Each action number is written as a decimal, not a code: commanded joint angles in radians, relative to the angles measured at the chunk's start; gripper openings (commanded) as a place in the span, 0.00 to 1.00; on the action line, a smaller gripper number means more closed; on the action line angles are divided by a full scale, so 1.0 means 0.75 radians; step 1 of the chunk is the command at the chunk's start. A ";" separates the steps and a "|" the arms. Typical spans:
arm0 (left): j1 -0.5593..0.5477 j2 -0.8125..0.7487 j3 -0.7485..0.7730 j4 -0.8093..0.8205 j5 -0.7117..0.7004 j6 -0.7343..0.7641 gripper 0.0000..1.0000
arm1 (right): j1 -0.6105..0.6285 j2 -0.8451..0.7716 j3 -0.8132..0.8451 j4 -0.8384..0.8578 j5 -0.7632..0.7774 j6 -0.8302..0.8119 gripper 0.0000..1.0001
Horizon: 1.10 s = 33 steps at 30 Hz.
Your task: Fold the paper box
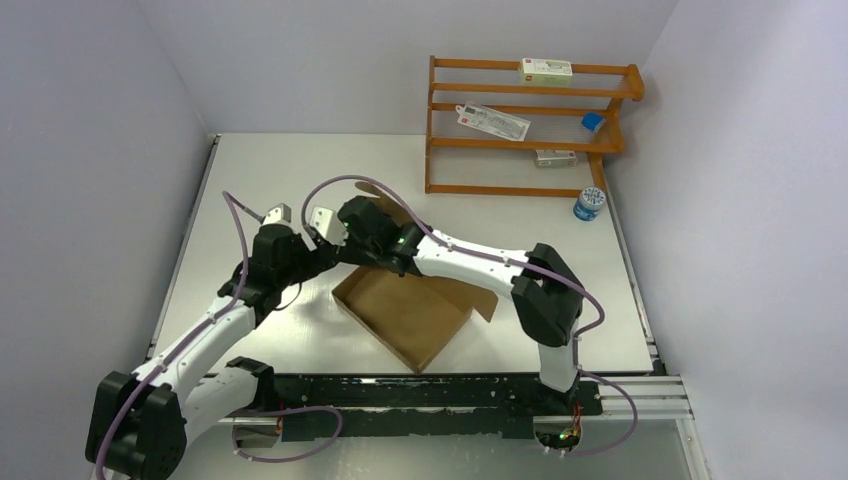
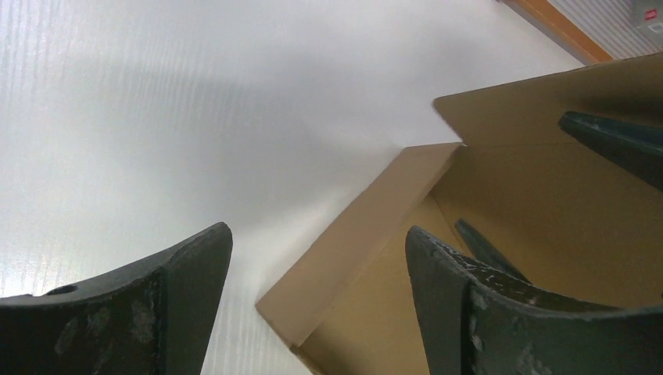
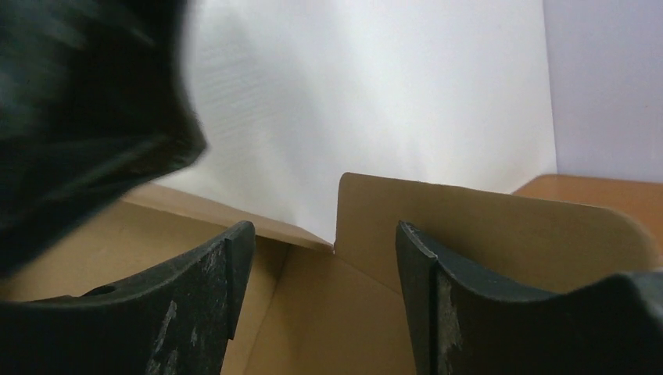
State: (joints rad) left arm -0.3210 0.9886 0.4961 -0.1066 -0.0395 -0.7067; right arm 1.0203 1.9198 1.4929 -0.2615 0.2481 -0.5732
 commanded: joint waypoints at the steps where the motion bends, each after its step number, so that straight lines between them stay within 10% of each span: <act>1: 0.009 -0.073 0.003 -0.060 0.092 0.044 0.86 | 0.066 -0.133 0.100 -0.113 -0.094 0.129 0.71; 11: 0.012 -0.098 0.188 -0.212 0.204 0.224 0.88 | 0.068 -0.436 0.101 -0.218 -0.428 0.340 0.80; 25: 0.045 0.014 0.437 -0.388 0.421 0.584 0.88 | 0.069 -0.692 0.154 -0.742 0.229 0.401 0.80; 33: 0.058 -0.006 0.461 -0.392 0.428 0.689 0.87 | 0.070 -0.625 0.115 -0.788 0.445 0.372 0.56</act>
State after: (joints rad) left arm -0.2905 1.0088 0.8185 -0.3817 0.2554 -0.2543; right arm 1.0744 1.4258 1.5929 -0.8139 0.4698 -0.2710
